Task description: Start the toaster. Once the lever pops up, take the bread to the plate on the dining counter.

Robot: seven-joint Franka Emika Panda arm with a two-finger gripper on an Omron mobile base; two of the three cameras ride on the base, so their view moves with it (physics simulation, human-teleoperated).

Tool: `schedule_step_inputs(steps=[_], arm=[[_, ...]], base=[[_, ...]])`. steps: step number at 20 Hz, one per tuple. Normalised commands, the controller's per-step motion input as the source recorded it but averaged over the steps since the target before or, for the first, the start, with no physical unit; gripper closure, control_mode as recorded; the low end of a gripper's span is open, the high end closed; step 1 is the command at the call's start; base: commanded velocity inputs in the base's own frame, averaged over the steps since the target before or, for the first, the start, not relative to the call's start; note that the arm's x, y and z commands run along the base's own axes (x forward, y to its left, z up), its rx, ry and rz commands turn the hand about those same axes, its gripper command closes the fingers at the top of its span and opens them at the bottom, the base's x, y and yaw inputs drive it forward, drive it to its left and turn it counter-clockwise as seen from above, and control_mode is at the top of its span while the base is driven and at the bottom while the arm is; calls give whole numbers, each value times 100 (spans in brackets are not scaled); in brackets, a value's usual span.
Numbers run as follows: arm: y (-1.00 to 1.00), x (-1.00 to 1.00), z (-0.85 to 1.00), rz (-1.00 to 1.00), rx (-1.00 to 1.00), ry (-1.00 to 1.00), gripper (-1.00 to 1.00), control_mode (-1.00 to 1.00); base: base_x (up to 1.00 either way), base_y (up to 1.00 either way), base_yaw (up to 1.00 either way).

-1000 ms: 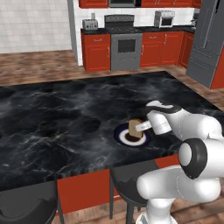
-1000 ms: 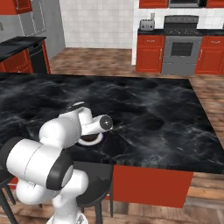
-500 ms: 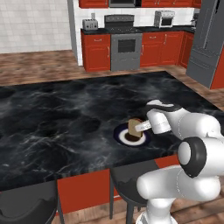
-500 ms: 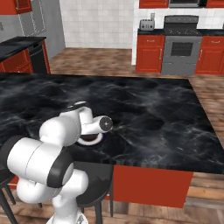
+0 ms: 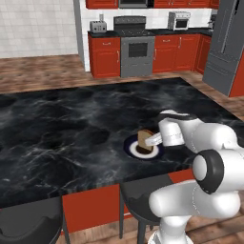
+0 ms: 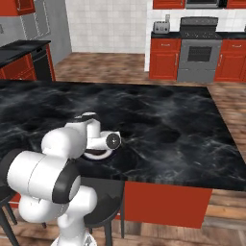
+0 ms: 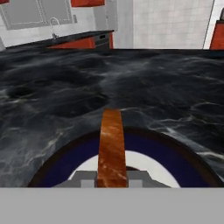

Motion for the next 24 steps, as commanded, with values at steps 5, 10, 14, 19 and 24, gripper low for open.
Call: schedule_step_inputs(steps=[5,10,14,19,24], arm=[[3,0,0,0,0,0,100,-100],[0,0,0,0,0,0,100,-100],[0,0,0,0,0,0,100,-100],[0,0,0,0,0,0,100,-100],[0,0,0,0,0,0,100,-100]], base=[[0,0,0],[0,0,0],[0,0,0],[0,0,0],[0,0,0]])
